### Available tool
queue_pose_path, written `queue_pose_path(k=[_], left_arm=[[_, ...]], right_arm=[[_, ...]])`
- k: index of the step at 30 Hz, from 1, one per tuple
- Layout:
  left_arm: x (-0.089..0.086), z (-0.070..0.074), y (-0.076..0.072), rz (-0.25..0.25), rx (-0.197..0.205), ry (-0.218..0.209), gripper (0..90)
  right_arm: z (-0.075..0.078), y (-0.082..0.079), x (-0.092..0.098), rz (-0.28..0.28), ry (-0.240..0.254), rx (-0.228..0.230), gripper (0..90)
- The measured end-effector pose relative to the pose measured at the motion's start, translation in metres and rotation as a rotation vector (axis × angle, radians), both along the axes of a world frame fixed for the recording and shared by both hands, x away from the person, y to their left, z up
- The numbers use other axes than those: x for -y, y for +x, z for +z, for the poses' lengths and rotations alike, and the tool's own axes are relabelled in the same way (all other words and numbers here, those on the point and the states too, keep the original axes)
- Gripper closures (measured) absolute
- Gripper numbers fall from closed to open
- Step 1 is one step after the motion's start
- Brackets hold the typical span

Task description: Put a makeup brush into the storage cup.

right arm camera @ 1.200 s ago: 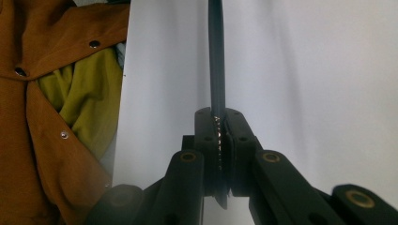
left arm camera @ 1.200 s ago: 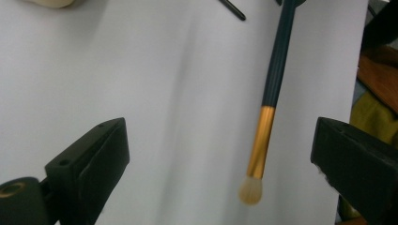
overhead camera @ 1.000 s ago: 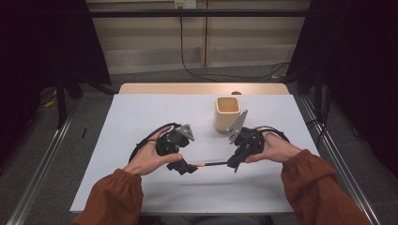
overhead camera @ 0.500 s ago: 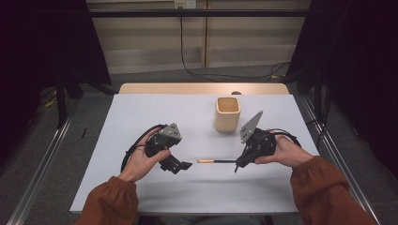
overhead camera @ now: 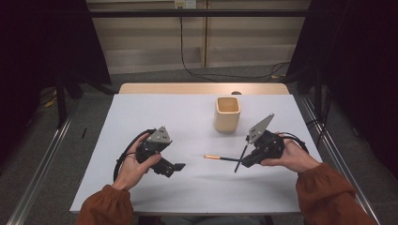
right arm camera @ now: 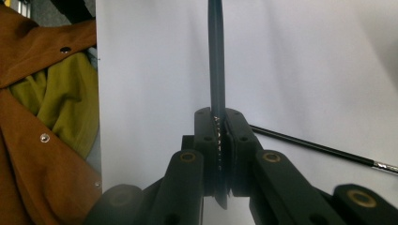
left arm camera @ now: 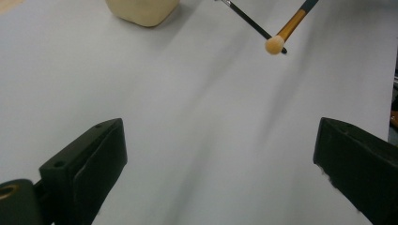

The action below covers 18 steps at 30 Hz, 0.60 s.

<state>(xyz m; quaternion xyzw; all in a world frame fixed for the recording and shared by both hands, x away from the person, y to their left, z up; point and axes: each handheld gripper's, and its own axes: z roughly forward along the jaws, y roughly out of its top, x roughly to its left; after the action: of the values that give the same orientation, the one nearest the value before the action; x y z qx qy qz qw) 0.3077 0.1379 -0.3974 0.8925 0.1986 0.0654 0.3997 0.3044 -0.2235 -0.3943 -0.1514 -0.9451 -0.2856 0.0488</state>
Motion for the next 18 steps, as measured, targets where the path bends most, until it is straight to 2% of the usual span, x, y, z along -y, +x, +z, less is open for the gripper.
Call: queue_pose_path(k=[4, 7, 10, 11, 15, 18], left_arm=[[-0.006, 0.001, -0.004, 0.019, 0.018, -0.032, 2.8], [-0.011, -0.002, -0.005, 0.034, 0.011, -0.043, 2.8], [-0.017, -0.004, -0.008, 0.068, 0.026, -0.079, 3.5], [-0.017, -0.004, -0.008, 0.068, 0.026, -0.079, 3.3], [-0.022, -0.009, -0.011, 0.082, 0.010, -0.094, 3.2], [-0.026, -0.010, -0.013, 0.097, -0.004, -0.112, 3.1]], right_arm=[[-0.001, -0.005, 0.002, -0.024, 0.026, 0.014, 85.3], [-0.002, -0.007, 0.005, -0.029, 0.043, 0.015, 85.3], [-0.002, -0.008, 0.011, -0.068, 0.074, 0.022, 85.3], [-0.002, -0.008, 0.011, -0.068, 0.074, 0.022, 85.3], [-0.006, -0.011, 0.013, -0.096, 0.114, 0.023, 85.4], [-0.010, -0.011, 0.016, -0.122, 0.163, -0.006, 85.4]])
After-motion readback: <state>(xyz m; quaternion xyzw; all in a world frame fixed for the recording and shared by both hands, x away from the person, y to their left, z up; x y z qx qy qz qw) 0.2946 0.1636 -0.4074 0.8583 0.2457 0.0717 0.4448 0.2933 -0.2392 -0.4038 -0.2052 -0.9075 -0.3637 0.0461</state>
